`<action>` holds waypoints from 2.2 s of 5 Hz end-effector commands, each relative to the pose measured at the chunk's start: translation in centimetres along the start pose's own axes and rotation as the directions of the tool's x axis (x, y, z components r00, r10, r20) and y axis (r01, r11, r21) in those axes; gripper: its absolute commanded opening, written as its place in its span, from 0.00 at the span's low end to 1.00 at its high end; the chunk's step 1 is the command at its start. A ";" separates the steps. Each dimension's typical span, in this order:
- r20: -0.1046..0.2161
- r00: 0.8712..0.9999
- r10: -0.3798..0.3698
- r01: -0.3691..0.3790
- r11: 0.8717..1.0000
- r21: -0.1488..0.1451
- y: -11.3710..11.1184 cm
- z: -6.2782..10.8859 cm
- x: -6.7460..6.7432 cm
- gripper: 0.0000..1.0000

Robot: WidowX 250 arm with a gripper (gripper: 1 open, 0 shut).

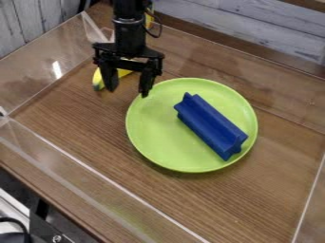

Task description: Put the blue object in the green plate

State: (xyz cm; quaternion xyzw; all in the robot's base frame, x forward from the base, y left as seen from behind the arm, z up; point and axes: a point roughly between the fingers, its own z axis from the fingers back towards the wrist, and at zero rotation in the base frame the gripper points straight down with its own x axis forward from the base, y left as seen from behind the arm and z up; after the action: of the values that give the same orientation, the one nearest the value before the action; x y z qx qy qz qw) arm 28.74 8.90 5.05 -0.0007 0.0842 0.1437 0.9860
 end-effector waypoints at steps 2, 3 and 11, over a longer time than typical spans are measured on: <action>0.074 0.997 0.027 -0.027 1.000 -0.001 -1.2 3.0 -0.5 1.00; 0.082 0.995 0.056 -0.055 0.998 -0.009 -2.0 3.5 -1.0 1.00; 0.070 0.860 0.506 -0.485 0.851 -0.202 -9.8 3.2 -3.8 1.00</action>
State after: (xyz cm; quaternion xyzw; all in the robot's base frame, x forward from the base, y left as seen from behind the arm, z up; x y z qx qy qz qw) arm 28.12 -1.52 6.99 -0.0477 0.0350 0.4024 0.9135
